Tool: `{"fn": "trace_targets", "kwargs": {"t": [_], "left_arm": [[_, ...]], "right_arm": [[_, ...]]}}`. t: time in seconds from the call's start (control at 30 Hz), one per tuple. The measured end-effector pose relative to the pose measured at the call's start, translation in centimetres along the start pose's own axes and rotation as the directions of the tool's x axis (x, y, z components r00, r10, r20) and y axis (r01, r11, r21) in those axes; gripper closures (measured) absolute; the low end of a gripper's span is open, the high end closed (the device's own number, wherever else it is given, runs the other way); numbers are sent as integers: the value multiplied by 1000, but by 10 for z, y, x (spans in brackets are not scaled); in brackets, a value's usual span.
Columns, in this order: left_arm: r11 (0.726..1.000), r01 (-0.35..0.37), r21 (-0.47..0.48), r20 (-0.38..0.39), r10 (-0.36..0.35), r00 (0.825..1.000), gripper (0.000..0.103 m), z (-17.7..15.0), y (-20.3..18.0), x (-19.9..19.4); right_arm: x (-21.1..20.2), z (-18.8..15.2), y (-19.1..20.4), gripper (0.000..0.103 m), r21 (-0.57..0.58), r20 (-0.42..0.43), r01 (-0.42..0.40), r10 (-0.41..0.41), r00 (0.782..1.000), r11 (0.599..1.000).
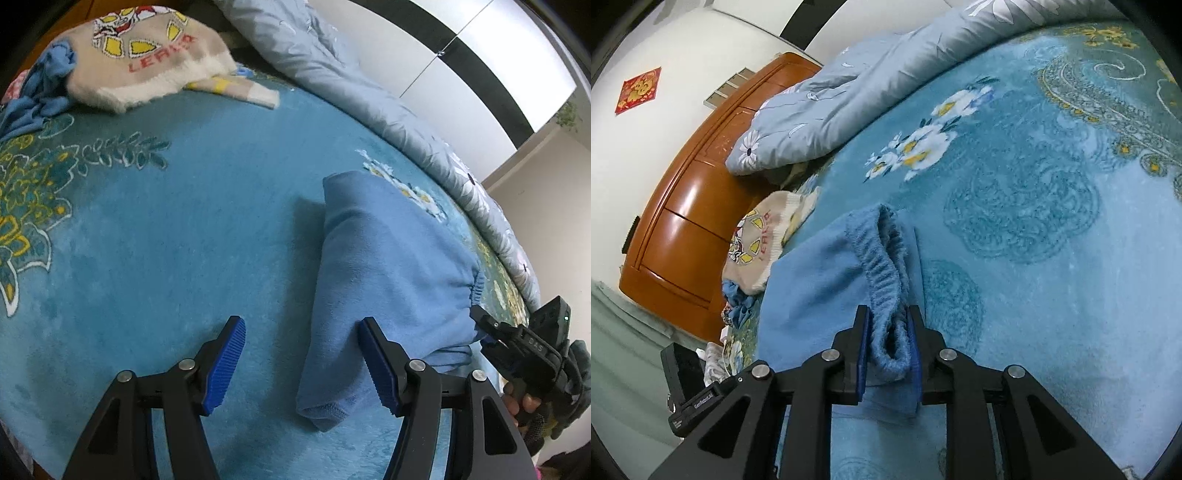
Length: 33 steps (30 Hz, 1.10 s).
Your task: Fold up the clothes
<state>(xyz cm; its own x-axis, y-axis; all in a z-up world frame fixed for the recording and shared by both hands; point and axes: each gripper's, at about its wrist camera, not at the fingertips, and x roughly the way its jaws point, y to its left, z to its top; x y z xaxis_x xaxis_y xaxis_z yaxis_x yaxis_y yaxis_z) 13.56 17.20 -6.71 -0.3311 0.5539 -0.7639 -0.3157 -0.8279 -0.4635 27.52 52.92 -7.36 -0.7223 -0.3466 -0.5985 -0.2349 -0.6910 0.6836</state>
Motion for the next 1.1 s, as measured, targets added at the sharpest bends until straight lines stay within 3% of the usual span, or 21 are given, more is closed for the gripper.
{"fn": "trace_targets", "kwargs": {"t": [0.1, 0.2, 0.3, 0.4, 0.5, 0.63, 0.83, 1.03, 1.1], "left_arm": [[999, 19, 35, 31, -20, 999, 35, 4, -7, -11], [995, 49, 87, 83, -56, 995, 35, 16, -19, -23], [987, 67, 150, 101, -82, 991, 35, 32, -46, -22], [971, 115, 210, 66, -132, 989, 35, 41, -71, -7], [963, 104, 247, 10, -110, 994, 35, 40, -82, 12], [957, 98, 272, -28, -94, 995, 35, 36, -85, 31], [975, 134, 177, -85, -121, 989, 35, 36, -63, 48], [979, 127, 161, -74, -116, 990, 35, 34, -68, 36], [981, 150, 127, -51, -144, 988, 35, 34, -62, 25]], "right_arm": [[-10, 3, 8, 72, -51, 12, 39, -38, 999, 998], [-25, 10, 20, 70, -109, 74, 107, -99, 992, 988], [-26, 16, 38, 70, -173, 112, 127, -109, 988, 977], [-8, 18, 62, 70, -249, 84, 108, -90, 992, 962], [11, 17, 73, 69, -301, 61, 112, -98, 993, 947], [26, 23, 62, 69, -277, 40, 127, -121, 992, 952], [41, 23, 57, 69, -283, 12, 136, -139, 990, 949], [37, 23, 54, 69, -270, -4, 123, -129, 992, 955], [31, 21, 55, 69, -268, -1, 122, -127, 992, 956]]}}
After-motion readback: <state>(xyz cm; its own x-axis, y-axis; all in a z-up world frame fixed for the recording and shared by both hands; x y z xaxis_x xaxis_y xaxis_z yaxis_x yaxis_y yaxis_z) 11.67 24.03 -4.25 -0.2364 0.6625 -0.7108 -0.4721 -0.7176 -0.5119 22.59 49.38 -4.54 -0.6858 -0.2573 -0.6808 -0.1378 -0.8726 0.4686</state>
